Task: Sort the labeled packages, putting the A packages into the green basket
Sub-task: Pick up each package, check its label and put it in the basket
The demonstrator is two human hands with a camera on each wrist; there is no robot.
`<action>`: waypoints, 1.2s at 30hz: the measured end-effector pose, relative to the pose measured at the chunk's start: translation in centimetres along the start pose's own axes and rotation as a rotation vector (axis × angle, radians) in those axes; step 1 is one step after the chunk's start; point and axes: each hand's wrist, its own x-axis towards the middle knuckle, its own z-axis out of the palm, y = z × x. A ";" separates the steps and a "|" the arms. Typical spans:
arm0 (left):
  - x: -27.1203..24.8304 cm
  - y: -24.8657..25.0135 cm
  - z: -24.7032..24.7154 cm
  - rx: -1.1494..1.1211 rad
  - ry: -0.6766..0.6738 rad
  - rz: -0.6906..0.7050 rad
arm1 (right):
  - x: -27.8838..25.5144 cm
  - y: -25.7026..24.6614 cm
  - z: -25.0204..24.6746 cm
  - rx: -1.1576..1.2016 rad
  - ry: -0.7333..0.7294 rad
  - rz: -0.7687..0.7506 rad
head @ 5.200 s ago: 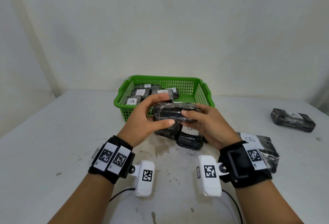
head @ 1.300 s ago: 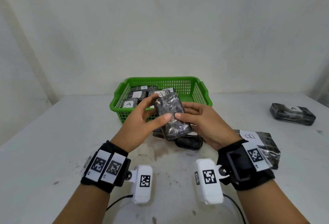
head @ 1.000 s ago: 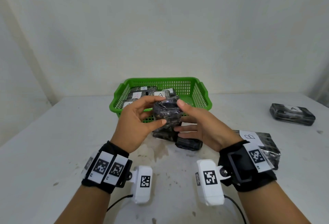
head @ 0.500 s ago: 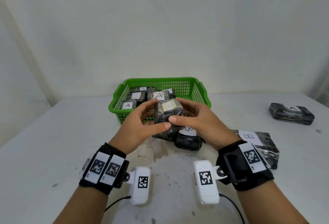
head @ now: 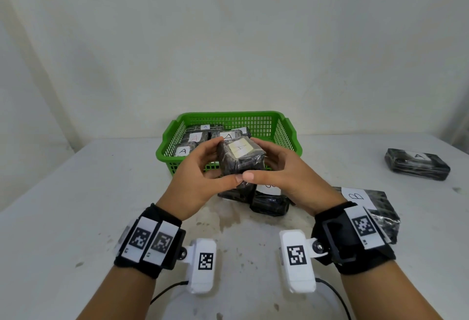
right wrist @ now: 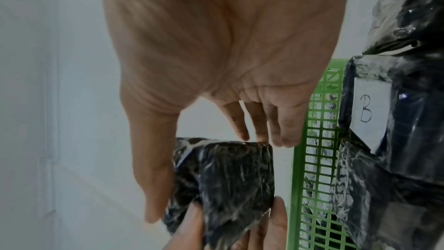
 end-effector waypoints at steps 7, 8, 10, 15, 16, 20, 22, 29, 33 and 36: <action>0.2 -0.2 0.5 -0.001 0.093 0.003 | -0.1 -0.9 0.8 0.357 -0.019 0.196; 0.2 -0.1 0.5 -0.002 0.091 -0.002 | 0.2 -0.9 0.7 0.377 0.002 0.198; 0.2 0.2 0.4 -0.008 0.103 -0.016 | 0.6 -0.8 0.4 0.375 0.039 0.205; 1.5 1.7 0.0 -0.082 0.183 -0.142 | 2.0 -2.0 -0.1 0.245 0.015 0.234; 2.0 1.8 -0.2 -0.045 0.176 -0.158 | 2.4 -2.4 -0.2 0.228 0.017 0.242; 4.7 1.9 -2.2 0.027 0.186 -0.199 | 5.3 -3.3 0.1 0.223 0.076 0.261; 6.5 2.0 -3.1 0.035 0.198 -0.230 | 7.2 -3.6 0.5 0.261 0.107 0.279; 13.6 1.9 -6.7 0.303 0.169 -0.337 | 15.3 -4.2 0.8 0.246 0.189 0.316; 17.7 0.0 -9.8 0.544 0.238 -0.429 | 20.2 -3.3 0.3 0.127 0.210 0.346; 20.5 -1.9 -11.7 0.635 0.168 -0.564 | 23.6 -1.9 0.2 0.017 0.210 0.375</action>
